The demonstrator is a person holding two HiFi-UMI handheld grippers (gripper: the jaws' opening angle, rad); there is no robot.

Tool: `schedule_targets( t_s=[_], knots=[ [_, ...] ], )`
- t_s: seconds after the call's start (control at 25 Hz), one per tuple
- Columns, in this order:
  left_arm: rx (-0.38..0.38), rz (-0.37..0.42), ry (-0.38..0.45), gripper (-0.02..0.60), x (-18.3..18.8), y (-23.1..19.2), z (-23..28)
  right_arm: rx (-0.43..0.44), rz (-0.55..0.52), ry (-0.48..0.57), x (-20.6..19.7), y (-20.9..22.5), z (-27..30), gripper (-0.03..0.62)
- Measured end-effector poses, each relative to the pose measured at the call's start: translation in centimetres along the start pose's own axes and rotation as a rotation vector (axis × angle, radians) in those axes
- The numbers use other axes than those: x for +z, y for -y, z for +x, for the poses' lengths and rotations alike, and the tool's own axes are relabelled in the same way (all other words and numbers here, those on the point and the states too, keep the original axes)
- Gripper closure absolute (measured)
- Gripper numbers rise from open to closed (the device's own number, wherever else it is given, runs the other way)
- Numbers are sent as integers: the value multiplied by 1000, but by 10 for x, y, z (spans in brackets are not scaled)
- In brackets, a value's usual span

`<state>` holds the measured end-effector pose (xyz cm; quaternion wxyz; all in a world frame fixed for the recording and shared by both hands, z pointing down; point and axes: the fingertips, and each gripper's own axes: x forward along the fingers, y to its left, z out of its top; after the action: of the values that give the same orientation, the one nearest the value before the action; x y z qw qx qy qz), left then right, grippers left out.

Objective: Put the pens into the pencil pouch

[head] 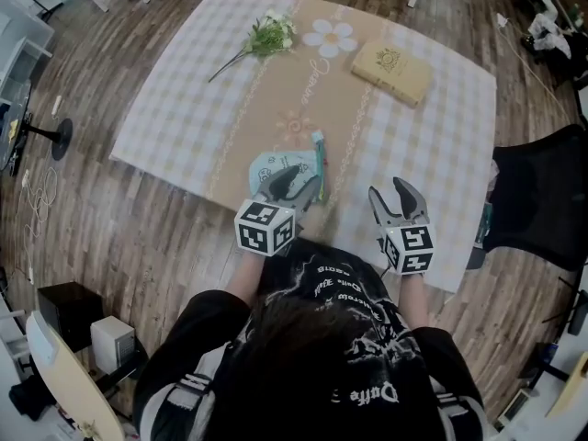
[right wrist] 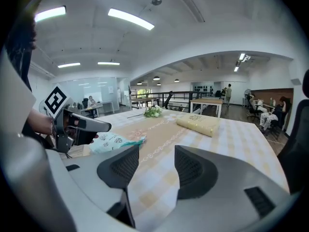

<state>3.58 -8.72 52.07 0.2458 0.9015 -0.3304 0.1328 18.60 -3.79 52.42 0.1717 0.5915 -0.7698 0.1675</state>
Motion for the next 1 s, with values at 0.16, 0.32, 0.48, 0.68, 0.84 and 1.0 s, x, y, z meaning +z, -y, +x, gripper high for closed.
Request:
schedule_targets(
  t_s=[0.16,0.32,0.48,0.68,0.84,1.0],
  knots=[
    [-35,58,53,375,14,0,-14,6,26,103,10,-2,-9,361],
    [-64,109,69,350,21,4,-23,-57,35,136,12,8,-18,362],
    [-73,126,113,351,30,6,-29,-144,67,192,16,25,-30,379],
    [-127,142,122,386,32,16,-30,-159,66,214,19,30,-33,433],
    [-119,129,145,506,37,17,-31,-129,15,178,19,20,-26,461],
    [-107,115,165,552,42,15,-33,-125,-2,178,20,14,-24,583]
  ],
)
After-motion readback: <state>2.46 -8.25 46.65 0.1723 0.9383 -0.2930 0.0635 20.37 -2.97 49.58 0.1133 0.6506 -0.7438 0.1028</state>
